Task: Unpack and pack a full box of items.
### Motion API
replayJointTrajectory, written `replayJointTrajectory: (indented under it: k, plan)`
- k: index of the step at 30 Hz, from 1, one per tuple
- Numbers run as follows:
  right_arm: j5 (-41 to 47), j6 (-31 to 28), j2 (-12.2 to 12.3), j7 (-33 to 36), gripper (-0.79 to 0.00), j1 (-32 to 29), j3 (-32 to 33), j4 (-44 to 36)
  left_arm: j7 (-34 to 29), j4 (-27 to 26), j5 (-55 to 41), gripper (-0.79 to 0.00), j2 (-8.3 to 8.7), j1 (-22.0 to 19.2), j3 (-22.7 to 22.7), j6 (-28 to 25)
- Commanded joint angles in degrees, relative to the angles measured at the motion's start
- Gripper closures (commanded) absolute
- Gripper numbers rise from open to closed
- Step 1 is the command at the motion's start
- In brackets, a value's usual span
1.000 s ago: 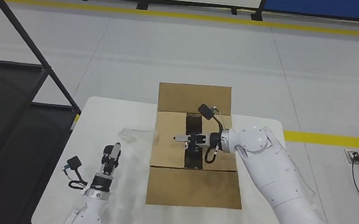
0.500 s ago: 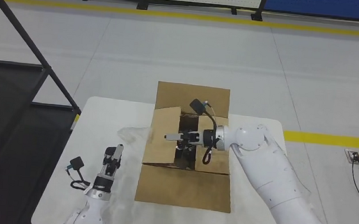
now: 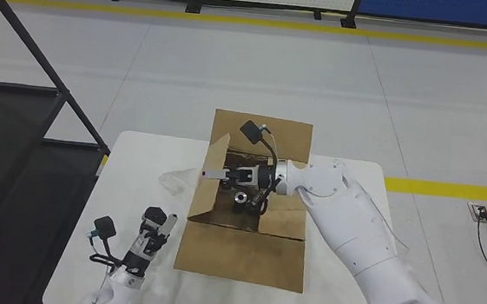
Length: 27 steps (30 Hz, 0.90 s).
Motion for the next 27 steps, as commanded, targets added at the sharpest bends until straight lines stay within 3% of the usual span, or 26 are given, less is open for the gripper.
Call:
replayJointTrajectory:
  k: [1,7,16,27]
  plan:
    - [0.3,-0.4,-0.4,-0.4,-0.785,0.5,-0.5,0.5,1.0,-1.6,3.8,-0.785,0.11,0.5,-0.1,1.3]
    - [1.3,-1.3,-1.7,-1.1,-0.785,2.0,-1.8,2.3,2.2,-3.8,14.0,-0.785,0.2,0.0,1.6,6.7]
    - [2.4,-2.8,-3.6,-0.8,-0.785,4.1,-3.5,5.3,4.9,-2.5,24.3,-0.785,-0.1,-4.1,6.1,13.9]
    - [2.7,-5.3,-4.3,0.1,-0.785,5.1,-3.4,8.1,12.3,-1.2,19.9,-0.785,-0.63,-5.0,6.7,17.4]
